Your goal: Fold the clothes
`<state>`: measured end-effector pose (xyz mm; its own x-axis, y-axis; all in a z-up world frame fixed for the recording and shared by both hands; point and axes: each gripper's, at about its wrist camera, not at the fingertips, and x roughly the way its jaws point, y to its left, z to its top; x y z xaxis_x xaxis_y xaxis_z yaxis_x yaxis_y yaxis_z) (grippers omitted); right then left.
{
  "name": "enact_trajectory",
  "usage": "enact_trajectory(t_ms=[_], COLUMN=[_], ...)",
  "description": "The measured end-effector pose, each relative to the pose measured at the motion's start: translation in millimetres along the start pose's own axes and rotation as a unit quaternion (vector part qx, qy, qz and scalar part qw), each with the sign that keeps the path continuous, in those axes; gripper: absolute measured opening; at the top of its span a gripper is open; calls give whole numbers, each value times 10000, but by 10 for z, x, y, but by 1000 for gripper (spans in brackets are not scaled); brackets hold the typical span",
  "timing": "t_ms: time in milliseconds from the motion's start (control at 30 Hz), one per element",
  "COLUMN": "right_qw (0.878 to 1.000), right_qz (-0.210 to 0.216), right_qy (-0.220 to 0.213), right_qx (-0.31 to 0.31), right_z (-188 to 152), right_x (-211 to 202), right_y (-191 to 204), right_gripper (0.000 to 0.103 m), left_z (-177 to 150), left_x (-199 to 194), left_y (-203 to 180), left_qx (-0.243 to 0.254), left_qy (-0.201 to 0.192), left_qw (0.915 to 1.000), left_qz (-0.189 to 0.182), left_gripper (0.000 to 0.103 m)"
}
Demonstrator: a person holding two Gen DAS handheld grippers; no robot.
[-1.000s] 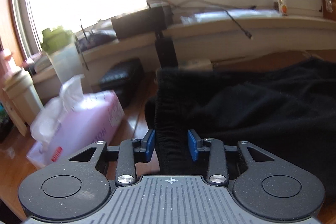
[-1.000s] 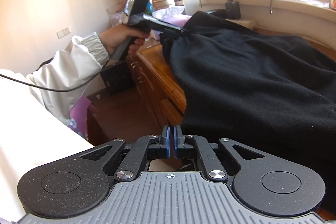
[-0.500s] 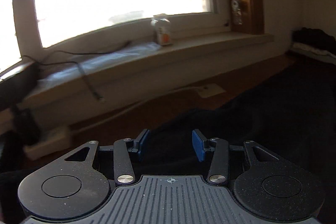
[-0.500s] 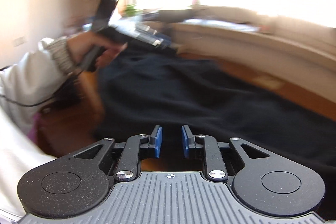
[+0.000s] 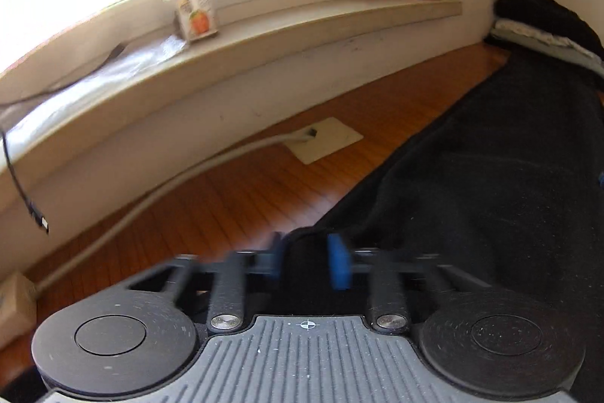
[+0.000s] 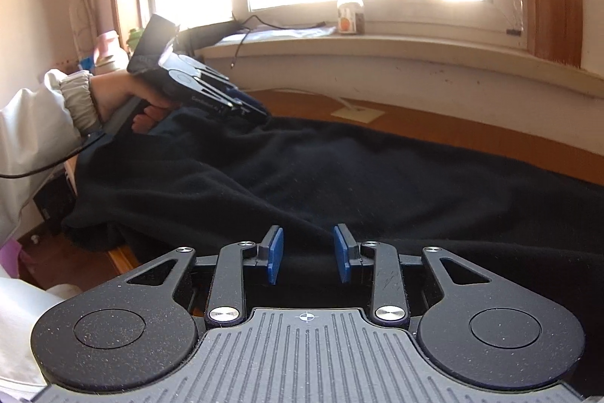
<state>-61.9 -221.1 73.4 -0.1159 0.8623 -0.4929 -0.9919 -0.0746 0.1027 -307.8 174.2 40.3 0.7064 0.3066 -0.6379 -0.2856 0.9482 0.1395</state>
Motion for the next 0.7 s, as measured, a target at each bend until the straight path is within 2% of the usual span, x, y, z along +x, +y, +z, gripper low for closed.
enact_trajectory(t_ms=[100, 167, 267, 333, 367, 433, 700], right_qw=[10000, 9999, 9999, 9999, 9999, 9998, 9985], right_qz=[26, 46, 70, 105, 125, 174, 375], right_qy=[-13, -31, -27, -15, -12, -25, 98], right_qx=[56, 96, 86, 87, 91, 82, -375], right_z=[8, 1, -11, -4, 13, 19, 94], right_x=[40, 39, 32, 36, 50, 32, -13], right_y=[19, 19, 17, 1, -13, -23, 148], right_gripper=[31, 31, 31, 31, 31, 31, 32], left_z=[-12, -5, -35, -71, -94, -142, -222], left_x=[-188, -200, -110, -25, 12, 83, 161], left_y=[76, 54, -21, -3, 19, 62, 139], left_qx=[-359, -319, -103, -198, -275, -418, -633], left_qy=[-593, -696, -602, -480, -434, -313, -157], left_qw=[9975, 9963, 9957, 9959, 9959, 9961, 9955], left_qz=[142, 383, 695, 738, 750, 709, 690], left_gripper=[10, 11, 27, 46, 49, 64, 75])
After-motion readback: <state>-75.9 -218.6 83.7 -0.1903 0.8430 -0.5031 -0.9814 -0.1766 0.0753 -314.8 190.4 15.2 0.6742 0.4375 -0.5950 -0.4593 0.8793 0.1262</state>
